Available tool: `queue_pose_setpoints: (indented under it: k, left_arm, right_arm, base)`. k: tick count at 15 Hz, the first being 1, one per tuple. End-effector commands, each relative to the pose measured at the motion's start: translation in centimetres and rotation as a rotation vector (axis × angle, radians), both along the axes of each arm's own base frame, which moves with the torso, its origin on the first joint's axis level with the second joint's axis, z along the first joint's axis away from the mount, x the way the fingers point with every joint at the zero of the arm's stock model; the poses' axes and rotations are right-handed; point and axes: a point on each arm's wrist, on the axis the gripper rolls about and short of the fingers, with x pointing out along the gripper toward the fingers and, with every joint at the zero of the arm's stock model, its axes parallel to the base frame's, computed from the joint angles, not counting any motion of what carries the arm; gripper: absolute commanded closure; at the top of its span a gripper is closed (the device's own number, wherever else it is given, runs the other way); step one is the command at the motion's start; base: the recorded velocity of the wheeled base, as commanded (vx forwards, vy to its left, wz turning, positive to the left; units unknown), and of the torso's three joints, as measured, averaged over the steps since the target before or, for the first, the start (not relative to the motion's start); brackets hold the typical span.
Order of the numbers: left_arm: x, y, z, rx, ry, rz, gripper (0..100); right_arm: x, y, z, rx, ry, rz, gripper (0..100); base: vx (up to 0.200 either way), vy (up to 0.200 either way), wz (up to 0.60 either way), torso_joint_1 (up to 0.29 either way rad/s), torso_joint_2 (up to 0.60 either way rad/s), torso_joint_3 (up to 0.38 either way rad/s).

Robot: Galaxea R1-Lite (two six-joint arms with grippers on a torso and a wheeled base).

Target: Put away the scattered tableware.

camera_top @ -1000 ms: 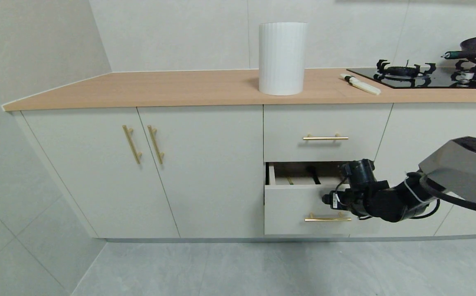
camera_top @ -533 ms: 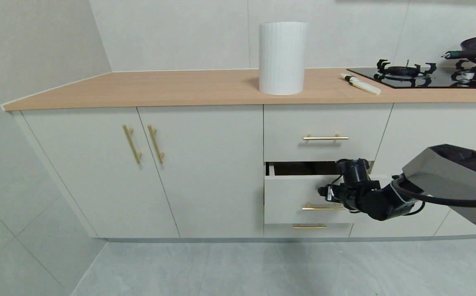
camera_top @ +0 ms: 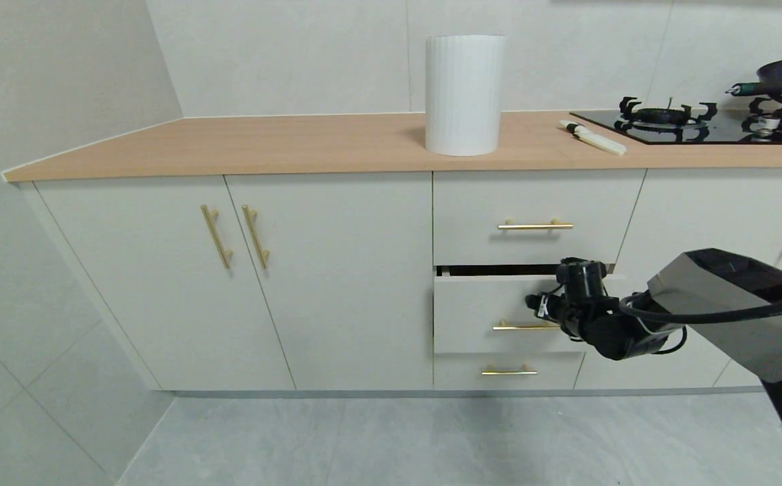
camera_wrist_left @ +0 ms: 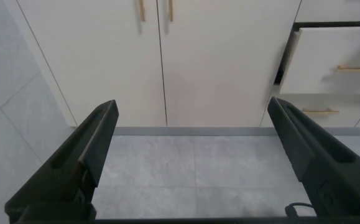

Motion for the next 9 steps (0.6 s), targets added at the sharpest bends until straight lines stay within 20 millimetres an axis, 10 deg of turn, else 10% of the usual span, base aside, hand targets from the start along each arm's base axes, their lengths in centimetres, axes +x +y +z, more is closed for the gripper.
queue_pose_setpoints:
  k: [1,9]
  left_arm:
    - [0.0,0.0,0.0,0.000,0.002,0.001,0]
    - [0.0,0.0,0.0,0.000,0.002,0.001,0]
  right_arm:
    - [0.9,-0.5,-0.6,0.016,-0.012,-0.022,0]
    - [3.5,-1.1,0.2,0.132,-0.111,-0.091,0]
  base:
    - [0.000,0.000,0.00,0.000,0.00,0.000]
    - [0.000,0.000,0.00,0.000,0.00,0.000]
